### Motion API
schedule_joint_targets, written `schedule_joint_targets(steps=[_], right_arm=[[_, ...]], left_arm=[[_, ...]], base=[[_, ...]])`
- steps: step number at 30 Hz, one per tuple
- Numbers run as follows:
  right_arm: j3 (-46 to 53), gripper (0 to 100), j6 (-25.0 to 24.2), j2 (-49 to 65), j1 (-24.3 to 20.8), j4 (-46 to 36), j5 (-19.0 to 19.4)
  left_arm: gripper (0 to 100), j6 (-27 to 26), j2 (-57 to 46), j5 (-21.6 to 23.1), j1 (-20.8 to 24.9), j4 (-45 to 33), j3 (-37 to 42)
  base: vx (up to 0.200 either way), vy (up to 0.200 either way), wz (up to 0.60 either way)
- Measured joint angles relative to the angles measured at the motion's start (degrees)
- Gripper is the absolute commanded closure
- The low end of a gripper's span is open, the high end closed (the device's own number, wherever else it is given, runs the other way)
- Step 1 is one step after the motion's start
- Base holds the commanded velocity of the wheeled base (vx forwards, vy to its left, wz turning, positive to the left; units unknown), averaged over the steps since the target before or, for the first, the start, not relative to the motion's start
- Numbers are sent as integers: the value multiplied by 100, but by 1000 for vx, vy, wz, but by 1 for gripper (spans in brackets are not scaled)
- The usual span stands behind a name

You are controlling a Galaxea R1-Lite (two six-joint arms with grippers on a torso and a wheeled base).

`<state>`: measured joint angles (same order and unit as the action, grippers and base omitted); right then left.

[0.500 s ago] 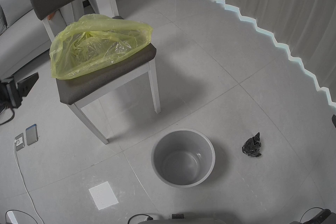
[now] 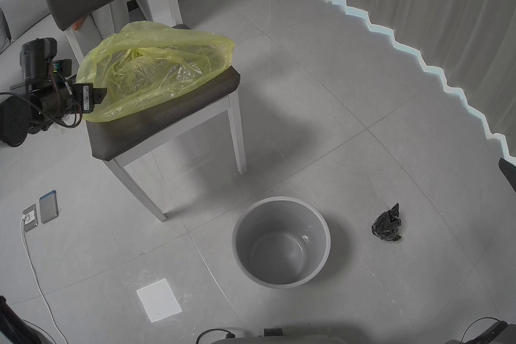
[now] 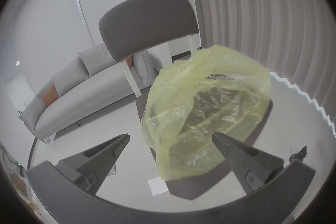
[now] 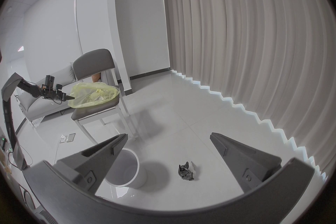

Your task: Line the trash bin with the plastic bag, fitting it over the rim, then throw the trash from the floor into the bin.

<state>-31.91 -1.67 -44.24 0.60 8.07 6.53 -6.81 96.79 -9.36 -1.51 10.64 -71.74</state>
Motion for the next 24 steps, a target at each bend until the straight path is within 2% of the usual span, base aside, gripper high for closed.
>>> schedule_joint_targets(steps=[11,12,24], right_arm=[[-30,0,1,-286,6,27,11],[-28,0,1,-302,6,33,9],[20,0,-71,-366,-44,143,28]], left_arm=[[0,-254,792,-167,-304,79,-555],[100,-249,825,-163,-322,84,-584],[100,-185,1056,-35,-276,176,-861]], base=[[0,0,0],[0,0,0],[0,0,0]])
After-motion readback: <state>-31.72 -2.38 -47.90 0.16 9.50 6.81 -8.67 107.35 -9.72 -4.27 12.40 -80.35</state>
